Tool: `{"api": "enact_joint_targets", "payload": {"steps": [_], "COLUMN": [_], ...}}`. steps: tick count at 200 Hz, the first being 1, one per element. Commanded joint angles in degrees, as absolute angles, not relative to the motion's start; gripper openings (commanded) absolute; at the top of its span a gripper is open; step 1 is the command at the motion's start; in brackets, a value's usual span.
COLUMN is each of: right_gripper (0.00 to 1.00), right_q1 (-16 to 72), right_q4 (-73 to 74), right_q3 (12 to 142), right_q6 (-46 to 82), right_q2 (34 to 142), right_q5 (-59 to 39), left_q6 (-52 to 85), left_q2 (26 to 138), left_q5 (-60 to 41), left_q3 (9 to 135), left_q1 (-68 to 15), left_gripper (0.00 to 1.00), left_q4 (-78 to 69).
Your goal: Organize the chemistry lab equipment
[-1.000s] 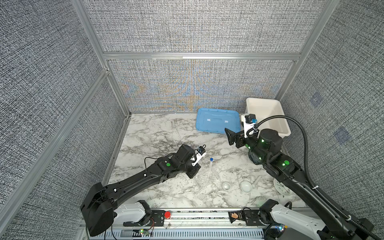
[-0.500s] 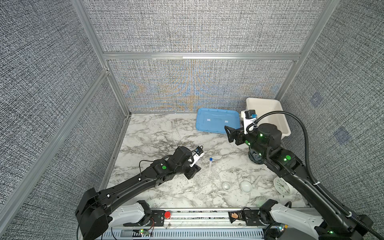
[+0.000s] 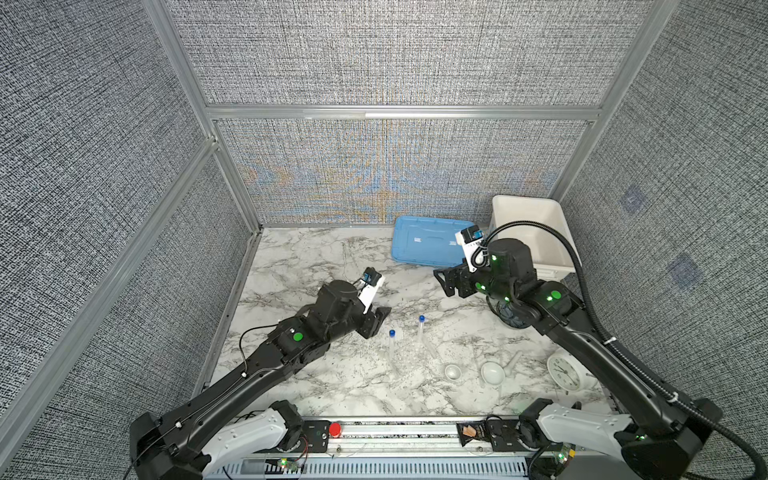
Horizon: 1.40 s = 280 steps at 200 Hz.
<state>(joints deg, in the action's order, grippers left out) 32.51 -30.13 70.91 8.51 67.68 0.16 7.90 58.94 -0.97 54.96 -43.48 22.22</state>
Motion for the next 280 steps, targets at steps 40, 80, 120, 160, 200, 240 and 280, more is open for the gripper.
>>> {"api": "enact_joint_targets", "payload": {"steps": [40,80,120,160,200,240,280], "right_gripper": [0.94,0.89,0.84,0.72,0.58,0.45,0.38], "right_q1": [28.57,23.68,21.78,21.80,22.53,24.77,25.66], "right_q4": [-41.20,-46.25,-47.69,-48.94,-42.44,-36.96,-32.62], "right_q3": [74.15,71.99,67.15,63.74,57.40,52.72,49.78], "right_q6": [13.33,15.97,13.64,11.13,13.41,15.06,16.06], "right_q2": [73.20,75.02,73.21,75.94,77.07,80.46,83.14], "right_q5": [-1.96,-10.11,-19.55,-24.52,-30.29,-34.90,-35.64], "left_q6": [14.43,20.41,24.34,26.12,27.25,28.92,29.27], "left_q2": [66.15,70.01,74.58,77.05,76.98,75.92,75.76], "left_q5": [-10.02,-13.46,-13.40,-12.73,-12.26,-12.28,-12.11], "left_q3": [61.45,59.91,59.64,59.65,58.11,56.36,56.79], "left_q1": [-31.50,-24.35,-21.26,-19.46,-18.13,-17.10,-16.18], "left_gripper": [0.84,0.89,0.90,0.90,0.90,0.90,0.90], "left_q4": [27.39,31.05,32.17,32.42,32.75,30.96,31.39]}}
